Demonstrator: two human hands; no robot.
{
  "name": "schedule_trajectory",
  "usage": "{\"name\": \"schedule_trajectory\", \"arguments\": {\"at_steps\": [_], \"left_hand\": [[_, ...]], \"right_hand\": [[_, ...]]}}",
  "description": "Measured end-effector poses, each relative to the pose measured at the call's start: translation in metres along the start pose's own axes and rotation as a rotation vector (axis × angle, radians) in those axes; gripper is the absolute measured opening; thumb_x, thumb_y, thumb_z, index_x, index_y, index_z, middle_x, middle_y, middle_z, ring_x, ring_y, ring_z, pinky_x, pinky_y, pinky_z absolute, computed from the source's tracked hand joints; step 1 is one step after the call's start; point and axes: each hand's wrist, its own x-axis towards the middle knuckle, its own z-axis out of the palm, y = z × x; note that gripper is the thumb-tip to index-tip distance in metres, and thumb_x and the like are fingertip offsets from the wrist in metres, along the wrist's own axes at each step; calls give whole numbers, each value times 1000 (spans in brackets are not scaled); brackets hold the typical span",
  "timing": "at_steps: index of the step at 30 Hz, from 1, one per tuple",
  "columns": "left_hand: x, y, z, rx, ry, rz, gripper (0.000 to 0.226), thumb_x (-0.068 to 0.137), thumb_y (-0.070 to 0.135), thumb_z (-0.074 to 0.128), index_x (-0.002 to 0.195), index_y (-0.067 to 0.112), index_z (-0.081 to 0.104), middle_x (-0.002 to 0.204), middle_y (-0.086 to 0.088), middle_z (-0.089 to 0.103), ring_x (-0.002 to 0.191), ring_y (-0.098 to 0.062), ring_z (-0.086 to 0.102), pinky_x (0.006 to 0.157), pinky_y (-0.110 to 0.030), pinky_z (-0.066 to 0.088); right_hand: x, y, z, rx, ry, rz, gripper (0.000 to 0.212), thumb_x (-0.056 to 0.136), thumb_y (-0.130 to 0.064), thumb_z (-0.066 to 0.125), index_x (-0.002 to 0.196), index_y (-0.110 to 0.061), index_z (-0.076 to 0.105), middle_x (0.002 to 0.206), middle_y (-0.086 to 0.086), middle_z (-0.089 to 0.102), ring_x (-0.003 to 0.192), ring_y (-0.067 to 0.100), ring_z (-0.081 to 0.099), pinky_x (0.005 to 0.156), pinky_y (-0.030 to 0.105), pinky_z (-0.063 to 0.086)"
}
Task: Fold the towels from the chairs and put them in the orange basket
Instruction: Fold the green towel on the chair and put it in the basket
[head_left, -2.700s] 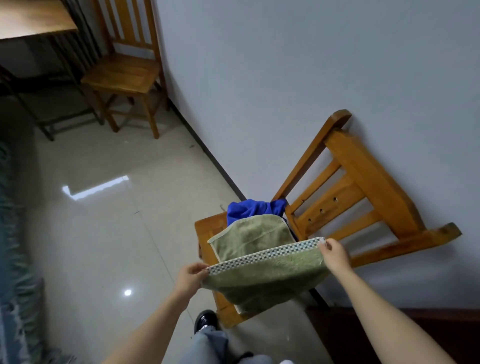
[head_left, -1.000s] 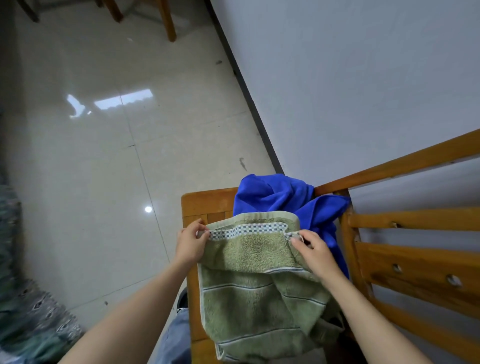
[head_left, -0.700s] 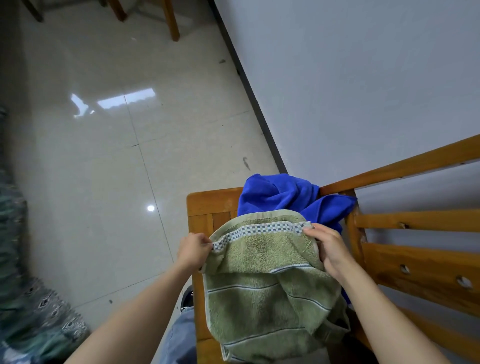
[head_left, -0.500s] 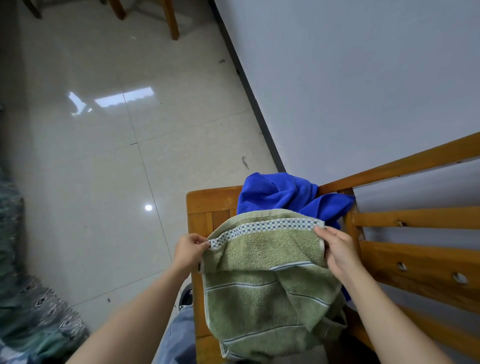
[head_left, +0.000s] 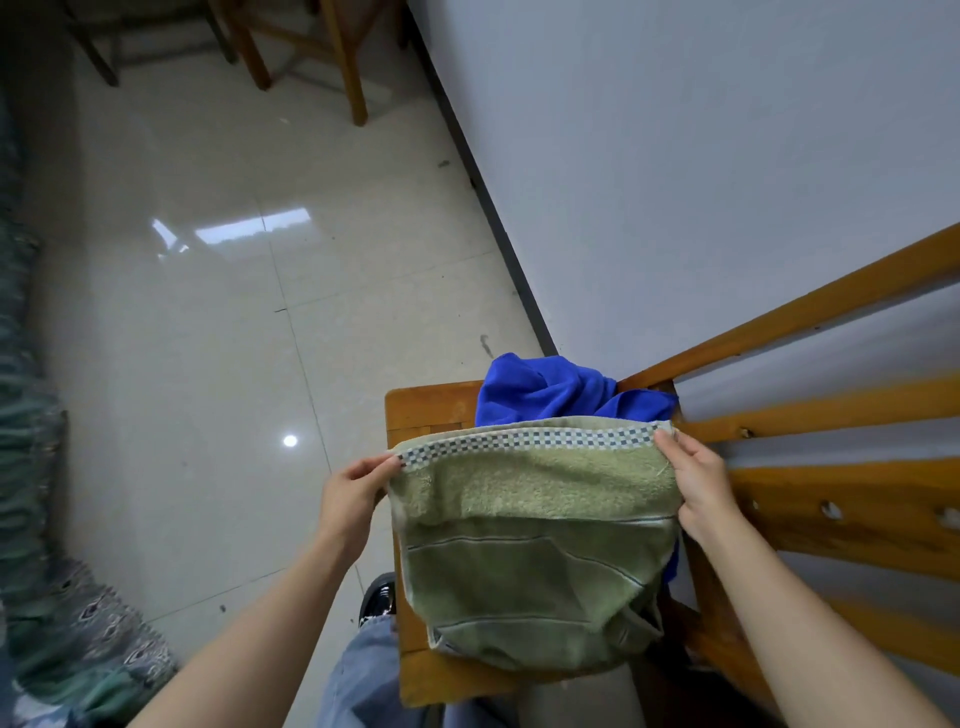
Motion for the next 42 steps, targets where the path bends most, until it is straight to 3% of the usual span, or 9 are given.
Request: {"name": "schedule_trajectory", "arguments": {"at_steps": [4, 8, 14, 19, 23, 27, 30, 34, 42], "left_hand": [[-52, 34, -17, 2, -100, 116, 8, 86, 9, 60, 87, 9, 68, 92, -11, 68, 92, -26, 62, 83, -37, 51], [-98, 75, -38, 30, -157, 204, 15, 81, 9, 65, 73, 16, 76, 84, -4, 73, 92, -26, 63, 85, -39, 49], [-158, 137, -71, 125, -192, 431, 31, 79, 1, 67, 60, 24, 75, 67, 4, 72, 68, -4, 65, 63, -12, 51], [-185, 168, -93, 326, -226, 585, 38, 76, -7, 67, 61, 27, 73, 64, 7, 71, 63, -2, 63, 63, -12, 50], [-200, 205, -102, 489, -226, 832, 46, 74, -6, 68, 67, 39, 73, 68, 18, 70, 67, 2, 62, 70, -14, 49], [-217, 250, -100, 873, -202, 1165, 25, 78, -2, 68, 101, 5, 71, 83, 0, 68, 76, -19, 63, 75, -29, 49], [-221, 273, -101, 988, -136, 1292, 15, 81, 1, 66, 94, -1, 72, 88, -15, 67, 78, -30, 63, 76, -38, 51], [-225, 287, -99, 930, -106, 1241, 12, 86, 5, 61, 95, 0, 68, 89, -11, 64, 84, -28, 60, 80, -40, 50], [-230, 285, -89, 624, -176, 1000, 8, 87, 6, 58, 93, 6, 64, 77, 0, 60, 73, -12, 55, 67, -19, 43]], "right_hand": [[-47, -26, -30, 67, 21, -27, 11, 90, -12, 56, 85, -17, 64, 68, -2, 71, 59, 9, 67, 51, 22, 54], [-105, -60, -46, 106, -78, -91, 3, 79, -16, 65, 82, -15, 66, 63, -7, 71, 59, 7, 66, 50, 19, 53], [-181, -109, -70, 124, -242, -222, 54, 31, -31, 91, 76, -8, 70, 67, 0, 71, 71, 16, 65, 55, 17, 54], [-214, -124, -83, -17, -272, -301, 96, 7, -50, 90, 89, -7, 65, 75, 0, 72, 78, 17, 65, 58, 16, 54], [-237, -147, -84, -5, -280, -385, 96, 15, -46, 92, 102, -17, 64, 87, -1, 73, 84, 13, 68, 64, 18, 56], [-260, -178, -79, -104, -229, -519, 22, 81, -4, 65, 104, -5, 62, 87, -4, 69, 87, 10, 62, 65, 13, 53], [-262, -188, -71, -64, -154, -588, 24, 88, 7, 49, 87, -14, 60, 77, -4, 66, 76, 6, 61, 59, 9, 49], [-262, -193, -63, -70, -127, -631, 26, 89, 7, 48, 88, -17, 58, 86, 0, 60, 81, 8, 56, 63, 7, 49], [-256, -196, -56, -82, -95, -601, 20, 93, -1, 47, 92, -18, 56, 92, -1, 58, 89, 13, 54, 77, 22, 46]]}}
